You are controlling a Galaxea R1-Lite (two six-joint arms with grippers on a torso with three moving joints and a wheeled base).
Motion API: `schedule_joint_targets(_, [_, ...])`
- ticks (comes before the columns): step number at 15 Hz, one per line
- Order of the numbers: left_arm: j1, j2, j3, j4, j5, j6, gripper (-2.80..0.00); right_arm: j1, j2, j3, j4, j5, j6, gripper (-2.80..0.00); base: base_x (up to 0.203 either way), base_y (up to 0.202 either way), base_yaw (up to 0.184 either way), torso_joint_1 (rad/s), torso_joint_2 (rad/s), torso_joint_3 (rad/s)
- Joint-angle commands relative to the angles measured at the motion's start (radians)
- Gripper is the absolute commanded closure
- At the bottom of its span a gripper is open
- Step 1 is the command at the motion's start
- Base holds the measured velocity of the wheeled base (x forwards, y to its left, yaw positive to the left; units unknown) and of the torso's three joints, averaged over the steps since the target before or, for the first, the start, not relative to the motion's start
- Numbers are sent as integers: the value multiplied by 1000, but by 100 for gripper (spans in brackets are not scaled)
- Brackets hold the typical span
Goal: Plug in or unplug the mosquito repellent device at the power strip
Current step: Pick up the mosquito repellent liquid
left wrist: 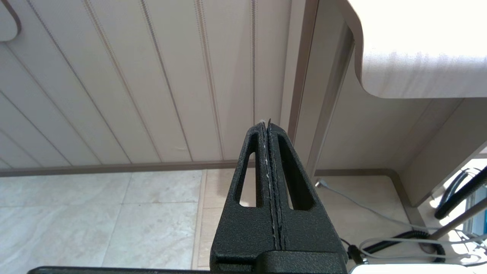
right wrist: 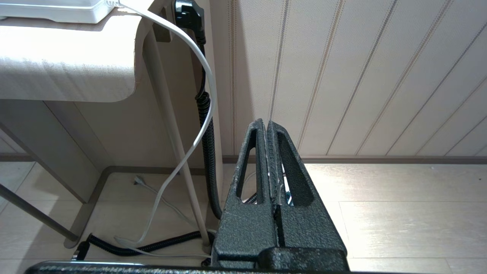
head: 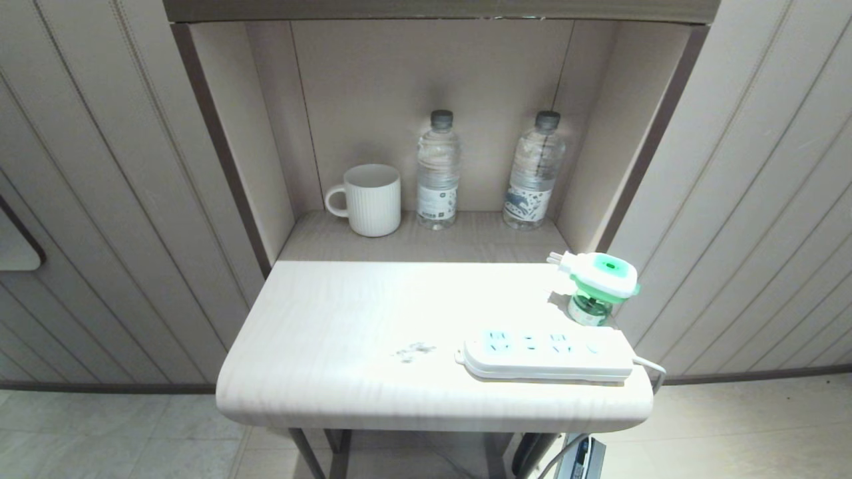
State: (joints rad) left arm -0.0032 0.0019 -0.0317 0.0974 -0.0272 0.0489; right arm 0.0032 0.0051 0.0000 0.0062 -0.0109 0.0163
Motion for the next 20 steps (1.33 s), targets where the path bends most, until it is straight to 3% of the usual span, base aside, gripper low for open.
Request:
schedule_joint_targets(1, [0,0,-1,1,0,0,0,1,-1,0,0,0,1,0,0,0,0,0,0,0])
schedule_joint_targets(8, [-1,0,-1,1,0,0,0,3,2,-47,15,9,-28,0,0,0,0,0,0,0])
schedule_joint_targets(13, [0,0,-1,1,0,0,0,7,224,-413,184,140,-22,0,0,0,0,0,0,0])
schedule_joint_targets(20, [0,0,0,1,0,0,0,167,843,-830,216,175,36,0,0,0,0,0,0,0])
